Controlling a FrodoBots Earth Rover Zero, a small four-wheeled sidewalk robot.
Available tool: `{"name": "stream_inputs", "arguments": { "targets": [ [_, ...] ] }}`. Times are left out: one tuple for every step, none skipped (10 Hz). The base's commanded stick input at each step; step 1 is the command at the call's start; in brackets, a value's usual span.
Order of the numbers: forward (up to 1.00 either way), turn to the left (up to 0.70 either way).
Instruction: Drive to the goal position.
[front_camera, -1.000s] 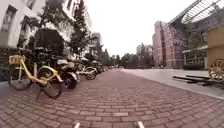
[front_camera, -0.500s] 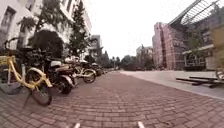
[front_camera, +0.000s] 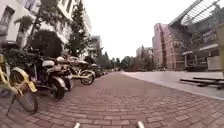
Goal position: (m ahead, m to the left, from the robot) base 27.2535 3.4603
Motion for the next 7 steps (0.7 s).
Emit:
{"name": "stream_inputs", "arguments": {
  "targets": [
    [0.70, 0.00],
    [0.70, 0.00],
    [0.70, 0.00],
    [0.70, 0.00],
    [0.70, 0.00],
    [0.70, 0.00],
    [0.70, 0.00]
  ]
}}
